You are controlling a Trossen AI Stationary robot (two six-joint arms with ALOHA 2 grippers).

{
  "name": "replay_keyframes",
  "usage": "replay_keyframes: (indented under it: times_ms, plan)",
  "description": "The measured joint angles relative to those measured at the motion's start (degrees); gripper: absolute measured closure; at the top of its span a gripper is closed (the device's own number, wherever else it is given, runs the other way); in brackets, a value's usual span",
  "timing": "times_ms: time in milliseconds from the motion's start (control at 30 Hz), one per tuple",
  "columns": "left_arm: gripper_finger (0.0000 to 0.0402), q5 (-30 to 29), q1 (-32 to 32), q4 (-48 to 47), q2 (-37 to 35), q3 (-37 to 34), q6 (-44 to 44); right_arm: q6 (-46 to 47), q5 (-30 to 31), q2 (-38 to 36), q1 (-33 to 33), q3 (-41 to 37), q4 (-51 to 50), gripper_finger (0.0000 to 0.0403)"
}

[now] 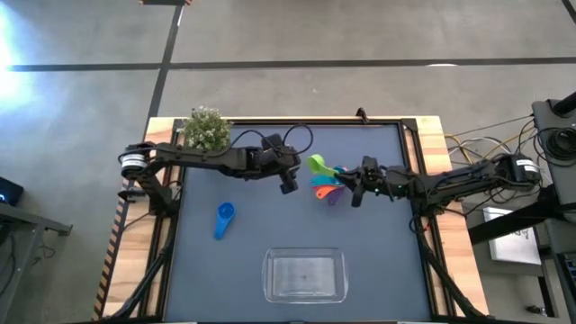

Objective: Nest measuring cups in basket
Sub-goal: Stack the green measuring cup on the light blue measuring cup

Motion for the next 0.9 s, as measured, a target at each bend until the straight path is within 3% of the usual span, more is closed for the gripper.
replay_keyframes:
  times_ms: [133, 367, 567, 900]
  plan:
    - [0.0208, 0.1, -0.6, 4.5, -1.4, -3.9, -0.8, 2.4, 0.3, -4.4, -0.6, 0.0, -1.8, 0.0395]
    - [0.0224, 3.3, -1.4, 27.3, -9.5, -20.7, -1.5, 9.5, 4.0, -11.5, -0.6, -3.9, 0.4, 0.0395]
    - [0.0231, 4.6, -1.4, 42.5, -16.2, -33.6, -2.4, 20.7, 4.3, -12.7, -0.3, -11.5, 6.6, 0.0395]
    - [0.0231, 4.6, -1.3, 45.0, -21.3, -37.5, -2.4, 25.1, 4.5, -12.3, 0.7, -11.5, 5.4, 0.0395]
